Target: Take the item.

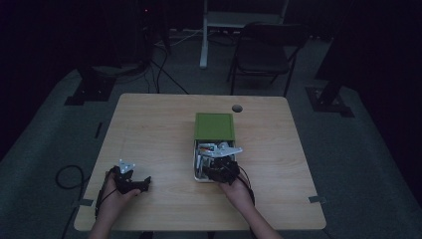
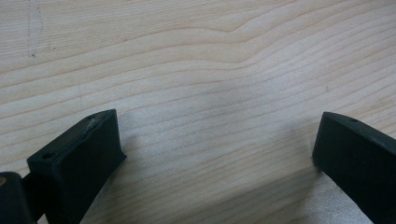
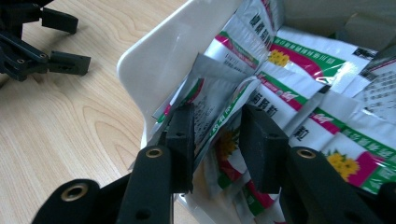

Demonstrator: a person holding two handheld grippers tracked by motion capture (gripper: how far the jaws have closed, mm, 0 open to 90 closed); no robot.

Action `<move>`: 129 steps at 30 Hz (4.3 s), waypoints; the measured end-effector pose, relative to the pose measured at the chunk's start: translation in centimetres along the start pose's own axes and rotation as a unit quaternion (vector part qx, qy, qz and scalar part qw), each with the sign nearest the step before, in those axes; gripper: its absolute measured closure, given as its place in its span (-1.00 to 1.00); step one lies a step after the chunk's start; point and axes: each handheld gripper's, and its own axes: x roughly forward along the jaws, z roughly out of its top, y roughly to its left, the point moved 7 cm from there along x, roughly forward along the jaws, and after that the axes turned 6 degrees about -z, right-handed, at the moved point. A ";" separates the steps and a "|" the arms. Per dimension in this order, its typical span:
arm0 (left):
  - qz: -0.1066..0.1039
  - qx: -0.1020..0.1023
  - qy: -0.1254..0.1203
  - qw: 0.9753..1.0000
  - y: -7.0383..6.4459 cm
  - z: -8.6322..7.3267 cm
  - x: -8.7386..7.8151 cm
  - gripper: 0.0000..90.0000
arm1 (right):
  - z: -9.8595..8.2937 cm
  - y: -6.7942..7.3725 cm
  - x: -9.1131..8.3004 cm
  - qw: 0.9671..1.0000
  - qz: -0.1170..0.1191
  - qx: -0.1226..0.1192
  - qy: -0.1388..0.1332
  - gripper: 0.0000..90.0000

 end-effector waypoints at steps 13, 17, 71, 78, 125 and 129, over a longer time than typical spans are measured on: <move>0.000 0.000 0.000 1.000 0.0 0.0 0.0 -0.97 | -0.5 0.3 0.9 1.000 -0.016 -0.003 0.016 0.51; 0.000 0.000 0.000 1.000 0.0 0.0 0.0 -0.97 | -0.5 0.4 1.1 1.000 -0.021 -0.004 0.017 0.53; 0.000 0.000 0.000 1.000 0.0 0.0 0.0 -0.97 | 2.7 -6.6 -10.1 0.991 -0.081 0.041 -0.100 0.89; 0.000 -0.001 -0.001 1.000 0.0 0.0 0.0 -0.97 | 1.8 -8.7 -11.3 0.988 -0.094 0.057 -0.105 0.89; 0.000 -0.001 -0.001 1.000 0.0 0.0 0.0 -0.97 | -8.9 -16.2 -8.7 0.983 -0.149 0.106 -0.016 0.89; 0.000 -0.001 0.000 1.000 0.0 0.0 0.0 -0.97 | -9.4 -16.5 -8.4 0.982 -0.150 0.111 -0.010 0.89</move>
